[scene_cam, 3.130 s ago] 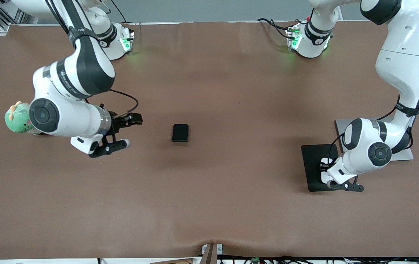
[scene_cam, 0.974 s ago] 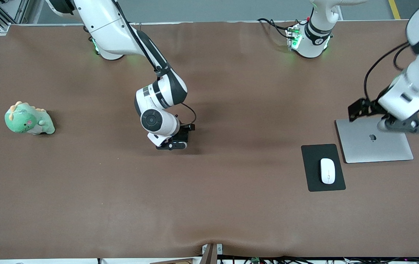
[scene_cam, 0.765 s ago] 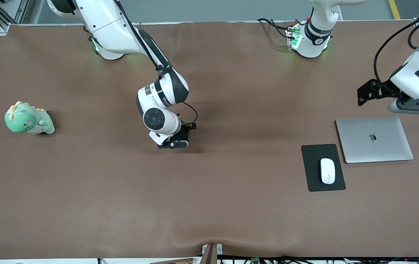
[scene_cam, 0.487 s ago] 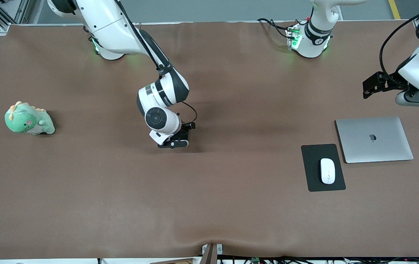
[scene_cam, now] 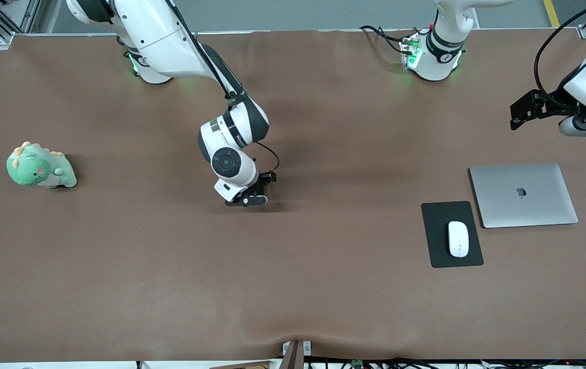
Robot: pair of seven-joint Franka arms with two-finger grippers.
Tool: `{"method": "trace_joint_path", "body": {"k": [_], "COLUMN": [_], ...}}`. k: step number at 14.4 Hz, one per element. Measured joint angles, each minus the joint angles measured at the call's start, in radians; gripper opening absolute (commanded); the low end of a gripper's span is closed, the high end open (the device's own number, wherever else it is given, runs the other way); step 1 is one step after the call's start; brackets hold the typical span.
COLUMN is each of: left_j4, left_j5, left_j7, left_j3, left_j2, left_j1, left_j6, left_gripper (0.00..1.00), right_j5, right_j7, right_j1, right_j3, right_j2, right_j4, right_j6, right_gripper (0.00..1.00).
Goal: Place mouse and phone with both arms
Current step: 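Grasp the black phone with the right gripper while the left gripper withdraws, then carry the phone toward the green plush toy with the right gripper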
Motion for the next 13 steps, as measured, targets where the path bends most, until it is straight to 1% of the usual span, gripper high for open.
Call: {"method": "trace_joint_path", "body": {"k": [1, 4, 8, 11, 13], "left_j4": [-0.003, -0.005, -0.005, -0.006, -0.007], "left_j5": [-0.004, -0.009, -0.009, -0.009, -0.009], "left_j7": [0.0, -0.02, -0.029, -0.025, -0.006], "left_j3": [0.0, 0.001, 0.016, 0.027, 0.027], "left_j2": [0.0, 0.0, -0.001, -0.001, -0.001], "left_j1": [0.001, -0.005, -0.011, -0.011, -0.011], "left_j6": [-0.001, -0.004, -0.004, -0.006, -0.006], "left_gripper": [1.0, 1.0, 1.0, 1.0, 1.0], "right_j5": [-0.006, -0.014, -0.025, -0.099, -0.118], "right_j7": [0.0, 0.01, 0.037, 0.037, 0.026], "right_j1": [0.0, 0.0, -0.02, -0.047, -0.078], "right_j3": [-0.001, -0.008, -0.022, -0.057, -0.077], "right_j2": [0.0, -0.005, -0.013, -0.063, -0.103], "right_j4": [0.0, 0.005, 0.066, 0.075, 0.042], "right_j6": [0.0, -0.029, -0.182, -0.305, -0.346], "right_gripper": [0.0, 0.0, 0.0, 0.0, 0.0]}}
